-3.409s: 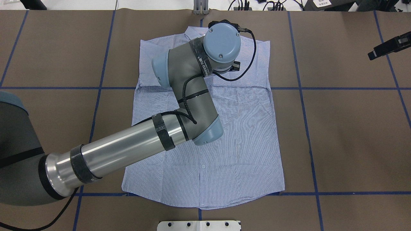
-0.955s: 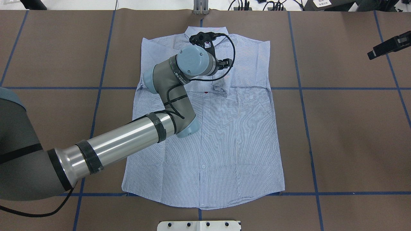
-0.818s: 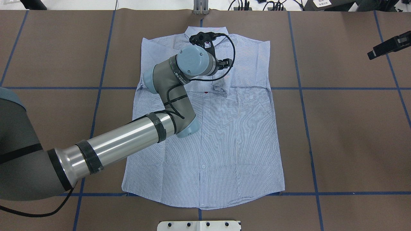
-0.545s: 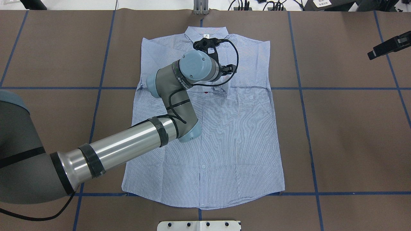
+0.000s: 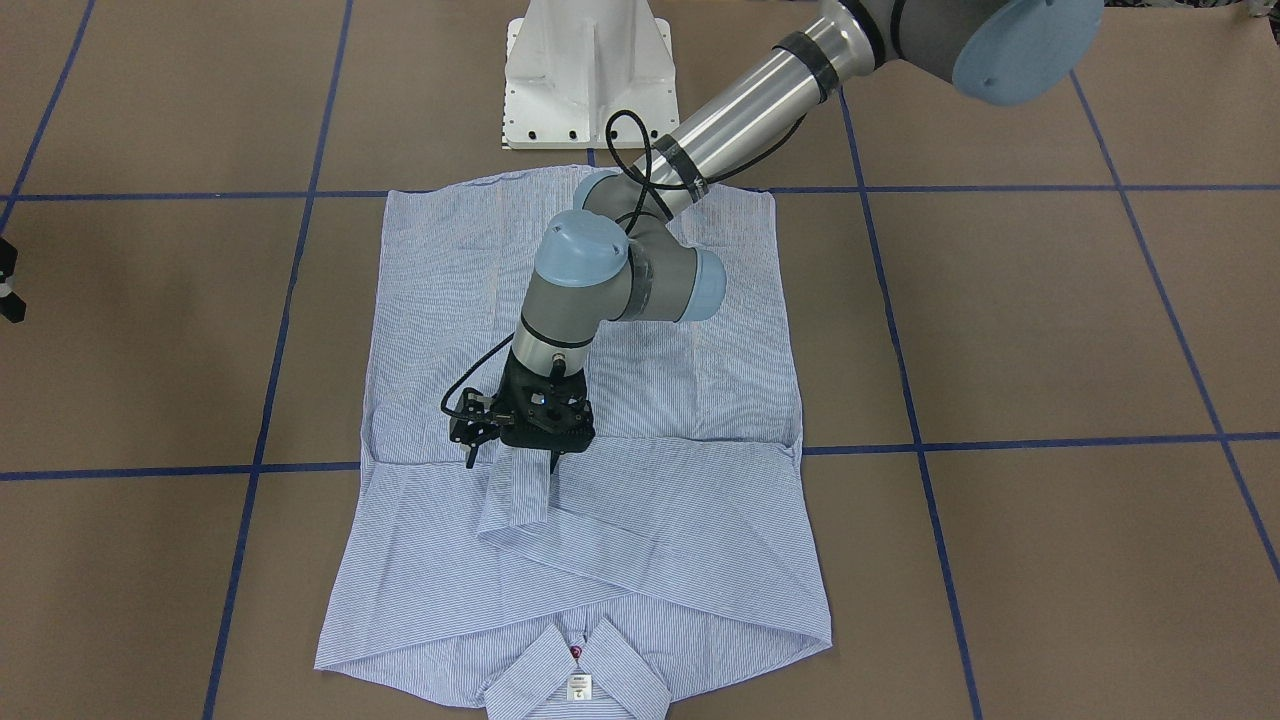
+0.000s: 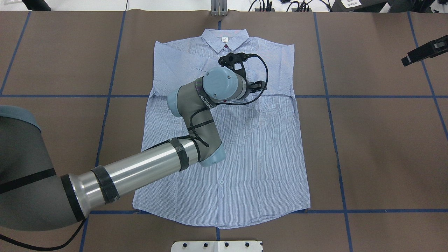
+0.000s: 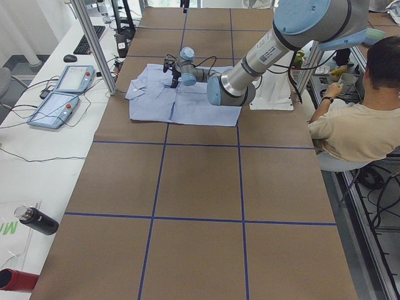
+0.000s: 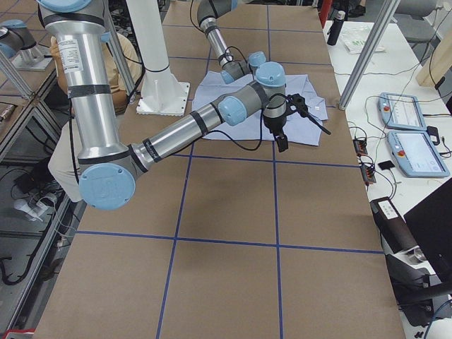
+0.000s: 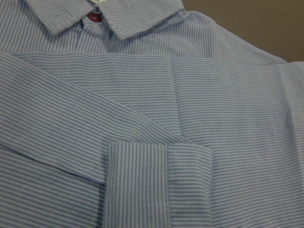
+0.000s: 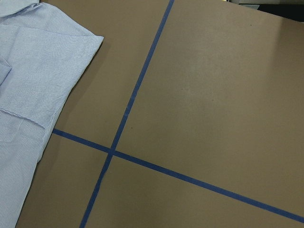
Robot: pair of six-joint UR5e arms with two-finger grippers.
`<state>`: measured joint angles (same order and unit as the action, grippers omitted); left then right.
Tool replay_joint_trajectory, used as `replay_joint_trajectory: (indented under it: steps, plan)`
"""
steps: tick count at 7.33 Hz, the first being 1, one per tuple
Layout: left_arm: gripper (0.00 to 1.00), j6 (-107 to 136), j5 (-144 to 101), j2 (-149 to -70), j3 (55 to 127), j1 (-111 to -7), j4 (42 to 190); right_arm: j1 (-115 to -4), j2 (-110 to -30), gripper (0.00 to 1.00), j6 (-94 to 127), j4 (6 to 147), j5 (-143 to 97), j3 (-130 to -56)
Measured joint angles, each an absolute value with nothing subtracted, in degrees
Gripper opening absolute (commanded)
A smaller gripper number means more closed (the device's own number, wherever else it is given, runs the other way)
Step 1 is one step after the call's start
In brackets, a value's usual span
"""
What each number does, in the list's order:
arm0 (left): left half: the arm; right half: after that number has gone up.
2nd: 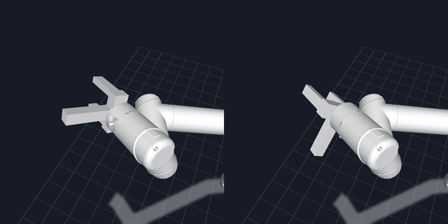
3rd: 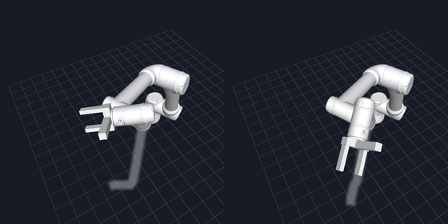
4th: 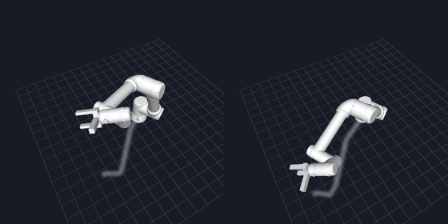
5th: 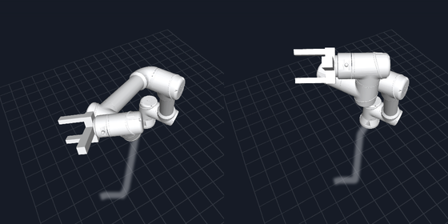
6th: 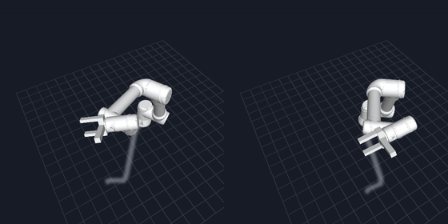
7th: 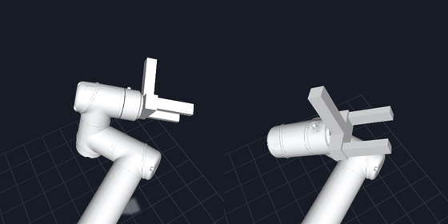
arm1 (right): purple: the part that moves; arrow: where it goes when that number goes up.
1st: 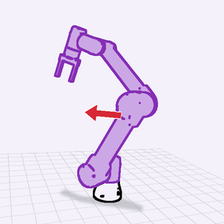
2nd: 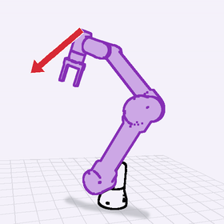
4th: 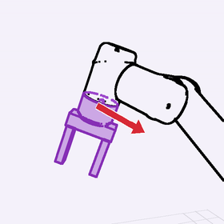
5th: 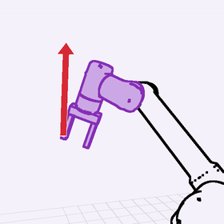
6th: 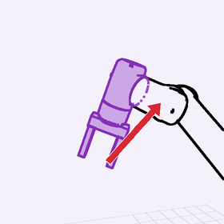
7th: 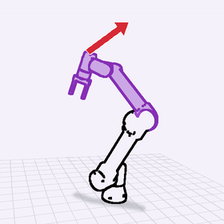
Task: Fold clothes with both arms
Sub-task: 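Lay the sleeve down across the chest and open the left gripper, then withdraw the left gripper while the right gripper moves toward the shirt hem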
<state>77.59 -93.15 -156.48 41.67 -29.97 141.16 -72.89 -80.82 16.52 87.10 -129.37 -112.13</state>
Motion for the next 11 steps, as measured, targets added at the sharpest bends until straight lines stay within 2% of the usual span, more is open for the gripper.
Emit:
replay_joint_trajectory:
  steps: [5, 8, 9, 11]
  plan:
    - [1.0, 82.63, -92.76, -161.73, 41.95, -25.06, 142.19, -72.93, -80.97, 1.0, 16.6, 87.1, -129.38, -112.38]
    - [1.0, 82.4, -92.78, -161.37, 43.42, -24.87, 142.54, -72.68, -80.75, 1.0, 18.92, 87.06, -129.43, -112.85]
    - [1.0, 80.54, -93.2, -159.48, 47.31, -25.05, 139.7, -71.81, -80.48, 1.0, 22.39, 86.98, -129.39, -113.92]
    - [1.0, 74.24, -95.18, -151.56, 64.04, -25.7, 125.47, -65.56, -80.44, 1.0, 34.37, 82.59, -125.54, -116.27]
